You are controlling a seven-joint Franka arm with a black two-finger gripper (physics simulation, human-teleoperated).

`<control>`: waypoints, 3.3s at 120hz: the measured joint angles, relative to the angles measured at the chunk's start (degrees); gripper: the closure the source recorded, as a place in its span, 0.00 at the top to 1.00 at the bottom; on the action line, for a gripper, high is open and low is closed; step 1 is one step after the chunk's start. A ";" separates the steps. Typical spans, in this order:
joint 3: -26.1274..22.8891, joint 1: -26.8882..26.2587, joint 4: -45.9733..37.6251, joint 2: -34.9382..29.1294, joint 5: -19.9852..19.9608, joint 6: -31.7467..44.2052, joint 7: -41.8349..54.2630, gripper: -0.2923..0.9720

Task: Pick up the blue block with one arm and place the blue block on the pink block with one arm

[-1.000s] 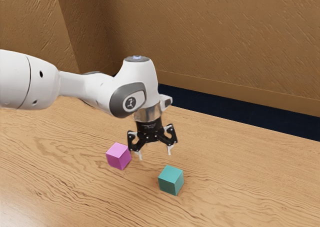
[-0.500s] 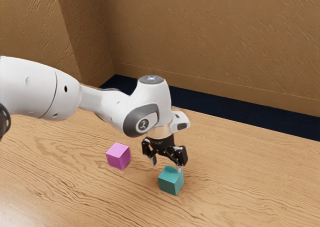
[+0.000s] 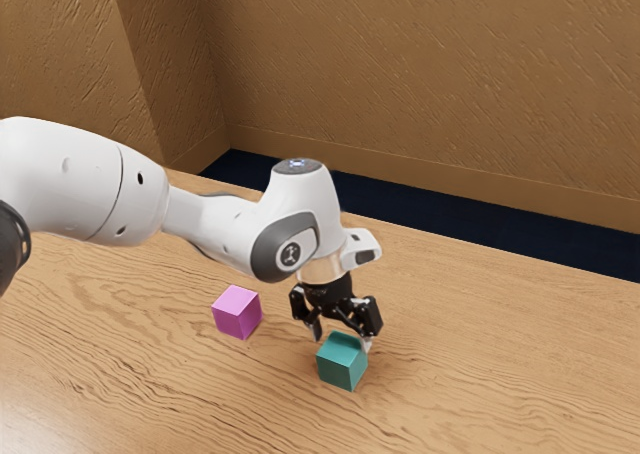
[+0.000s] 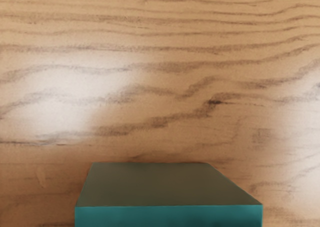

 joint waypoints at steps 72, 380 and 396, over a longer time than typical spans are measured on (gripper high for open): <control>-0.65 0.62 -0.45 1.91 -0.22 0.39 1.17 0.77; -7.03 27.39 -6.26 -10.61 12.47 -5.83 5.64 0.49; -7.05 27.76 -7.41 -11.75 12.30 -5.53 6.70 0.49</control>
